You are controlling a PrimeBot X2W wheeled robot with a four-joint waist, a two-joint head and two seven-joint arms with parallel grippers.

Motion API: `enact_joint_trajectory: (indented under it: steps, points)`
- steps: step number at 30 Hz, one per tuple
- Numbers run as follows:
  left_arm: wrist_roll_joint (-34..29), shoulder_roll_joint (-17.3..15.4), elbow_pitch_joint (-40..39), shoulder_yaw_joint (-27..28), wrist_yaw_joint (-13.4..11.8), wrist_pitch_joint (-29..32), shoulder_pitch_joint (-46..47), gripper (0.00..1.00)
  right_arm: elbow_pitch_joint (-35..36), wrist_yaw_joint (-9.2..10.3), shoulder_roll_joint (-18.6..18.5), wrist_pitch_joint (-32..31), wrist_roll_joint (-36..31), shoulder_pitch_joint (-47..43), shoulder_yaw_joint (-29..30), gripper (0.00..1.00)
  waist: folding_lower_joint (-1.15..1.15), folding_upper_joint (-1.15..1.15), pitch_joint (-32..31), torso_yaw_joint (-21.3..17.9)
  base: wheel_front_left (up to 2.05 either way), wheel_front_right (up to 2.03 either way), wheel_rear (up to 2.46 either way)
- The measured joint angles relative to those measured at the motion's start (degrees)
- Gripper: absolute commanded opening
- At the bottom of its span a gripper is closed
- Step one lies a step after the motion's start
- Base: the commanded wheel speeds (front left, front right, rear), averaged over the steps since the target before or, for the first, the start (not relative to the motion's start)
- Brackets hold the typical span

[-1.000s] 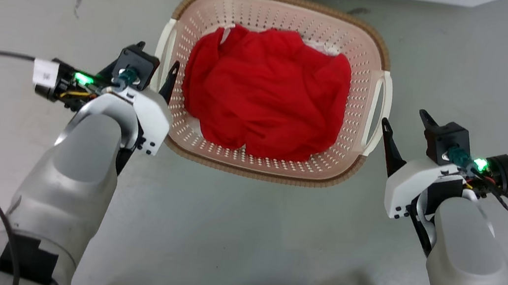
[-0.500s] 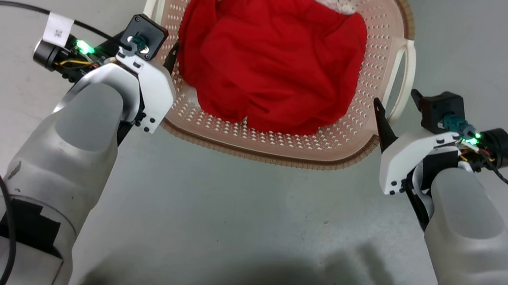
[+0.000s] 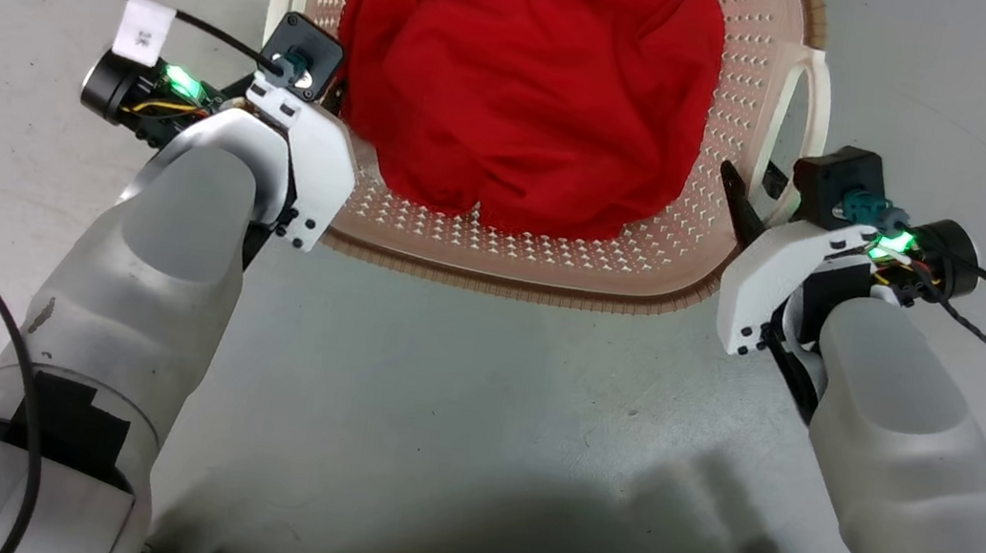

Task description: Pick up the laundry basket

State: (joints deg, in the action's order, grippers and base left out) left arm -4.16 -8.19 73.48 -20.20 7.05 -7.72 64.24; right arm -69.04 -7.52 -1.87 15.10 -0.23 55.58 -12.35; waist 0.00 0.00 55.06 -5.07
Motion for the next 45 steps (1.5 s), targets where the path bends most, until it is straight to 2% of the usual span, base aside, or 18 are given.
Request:
enact_joint_trajectory:
  steps: [8,15,32,45]
  points:
    - [1.2,0.6,0.1,-0.3,0.0,0.0,-0.5,0.00,-1.4,0.01,-0.2,-0.1,0.3,0.4,-0.5,0.00,0.00,0.00,-2.0,0.1,0.00,0.00,0.00]
    - [3.1,1.2,0.1,-0.3,0.0,0.0,-4.9,0.00,-3.2,0.00,-0.2,-0.6,0.0,-1.7,-1.2,0.00,0.00,0.00,-7.3,0.7,0.00,0.00,0.00]
    - [9.3,2.9,0.2,-0.2,0.3,2.6,-22.0,0.00,-4.3,-0.02,-0.3,-6.3,7.2,-14.0,-10.8,0.00,0.00,0.00,-26.7,2.2,0.00,0.00,0.00]
    - [14.6,4.0,0.2,-3.8,0.3,5.1,-34.0,0.00,-4.2,0.00,-0.5,-11.6,15.1,-24.4,-18.4,0.00,-0.02,0.00,-42.6,2.7,0.00,0.00,0.00]
